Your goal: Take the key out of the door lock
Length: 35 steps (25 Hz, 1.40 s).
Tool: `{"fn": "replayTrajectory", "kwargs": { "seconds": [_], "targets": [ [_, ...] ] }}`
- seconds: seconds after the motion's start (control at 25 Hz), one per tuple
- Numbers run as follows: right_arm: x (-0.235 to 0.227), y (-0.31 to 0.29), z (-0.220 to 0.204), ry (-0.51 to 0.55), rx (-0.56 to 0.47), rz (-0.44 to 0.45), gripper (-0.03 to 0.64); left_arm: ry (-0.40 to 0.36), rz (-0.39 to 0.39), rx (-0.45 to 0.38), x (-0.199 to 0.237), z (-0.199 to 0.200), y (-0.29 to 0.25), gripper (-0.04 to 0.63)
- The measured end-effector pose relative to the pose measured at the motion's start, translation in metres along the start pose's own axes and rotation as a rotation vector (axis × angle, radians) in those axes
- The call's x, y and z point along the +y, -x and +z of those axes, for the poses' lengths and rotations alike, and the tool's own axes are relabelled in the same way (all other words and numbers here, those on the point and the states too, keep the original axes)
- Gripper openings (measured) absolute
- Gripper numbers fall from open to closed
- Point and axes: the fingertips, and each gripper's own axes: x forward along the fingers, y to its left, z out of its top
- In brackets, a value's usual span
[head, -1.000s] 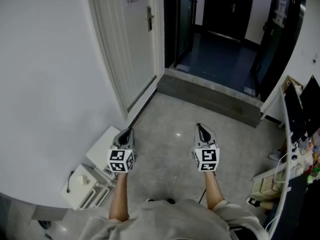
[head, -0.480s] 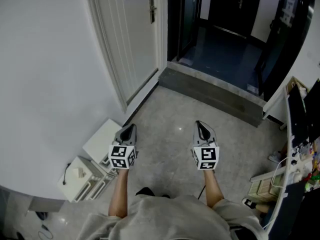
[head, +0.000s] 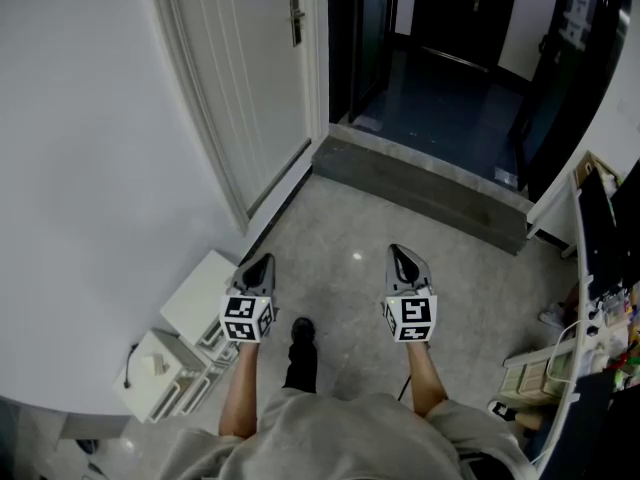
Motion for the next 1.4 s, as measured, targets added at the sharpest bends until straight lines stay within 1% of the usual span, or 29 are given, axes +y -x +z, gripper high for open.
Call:
{"fn": "replayTrajectory", "kwargs": {
  "seconds": [0.2, 0.36, 0.6, 0.8, 0.92, 1.12, 1.4],
  "targets": [
    [0.003, -0.060, -0.011, 0.011, 0.018, 0.002, 0.021, 0.017, -0.009, 0.004, 0.038, -0.007, -0.050, 0.017],
    [0.000, -0.136, -0.008, 0.026, 0.017, 0.001, 0.023, 0.029, -0.024, -0.001, 0.080, -0.002, -0.113, 0.017],
    [-0.007, -0.263, 0.020, 0.051, 0.001, -0.006, 0.023, 0.026, -0.057, -0.028, 0.154, 0.038, -0.218, 0.017],
    [-0.006, -0.355, 0.042, 0.064, 0.001, -0.011, 0.023, 0.021, -0.086, -0.039, 0.210, 0.072, -0.290, 0.017],
    [-0.010, -0.409, 0.047, 0.071, 0.005, -0.021, 0.023, 0.018, -0.102, -0.036, 0.242, 0.083, -0.335, 0.017],
    [-0.015, -0.462, 0.043, 0.073, 0.032, -0.036, 0.023, 0.023, -0.127, -0.029, 0.276, 0.090, -0.388, 0.017],
    [-0.029, -0.506, 0.022, 0.060, 0.064, -0.046, 0.023, 0.024, -0.147, -0.007, 0.292, 0.084, -0.437, 0.017]
  ]
}}
